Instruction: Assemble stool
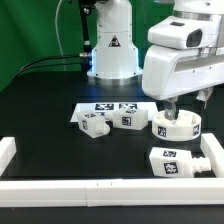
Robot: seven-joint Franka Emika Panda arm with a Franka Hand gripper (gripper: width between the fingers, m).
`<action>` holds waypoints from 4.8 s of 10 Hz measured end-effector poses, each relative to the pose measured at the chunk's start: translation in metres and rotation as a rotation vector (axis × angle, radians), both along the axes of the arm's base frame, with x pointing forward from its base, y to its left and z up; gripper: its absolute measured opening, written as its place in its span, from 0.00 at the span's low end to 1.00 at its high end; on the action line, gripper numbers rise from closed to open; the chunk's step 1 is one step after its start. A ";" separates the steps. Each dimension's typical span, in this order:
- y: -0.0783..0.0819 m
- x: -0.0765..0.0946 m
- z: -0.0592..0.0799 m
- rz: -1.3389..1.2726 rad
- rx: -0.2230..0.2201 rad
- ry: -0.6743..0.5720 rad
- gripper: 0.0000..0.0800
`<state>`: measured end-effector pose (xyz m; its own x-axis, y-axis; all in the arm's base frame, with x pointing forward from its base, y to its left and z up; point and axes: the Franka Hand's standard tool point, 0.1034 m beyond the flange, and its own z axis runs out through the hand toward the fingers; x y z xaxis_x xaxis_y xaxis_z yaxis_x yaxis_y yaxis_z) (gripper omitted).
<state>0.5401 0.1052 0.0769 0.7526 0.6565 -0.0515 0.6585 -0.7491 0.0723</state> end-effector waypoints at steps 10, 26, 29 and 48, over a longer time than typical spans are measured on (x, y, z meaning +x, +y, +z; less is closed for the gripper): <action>-0.012 -0.025 -0.012 0.039 0.017 -0.017 0.81; -0.014 0.045 -0.027 0.358 0.001 0.001 0.81; -0.029 0.045 -0.046 0.425 0.008 0.013 0.81; -0.184 -0.046 -0.035 0.539 -0.009 0.113 0.42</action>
Offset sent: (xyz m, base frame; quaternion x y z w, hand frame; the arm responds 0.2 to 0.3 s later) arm 0.0000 0.0000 0.0000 0.0000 0.0000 0.0000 1.0000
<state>0.4941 -0.0785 0.0421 0.2989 0.9467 -0.1201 0.9529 -0.3029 -0.0161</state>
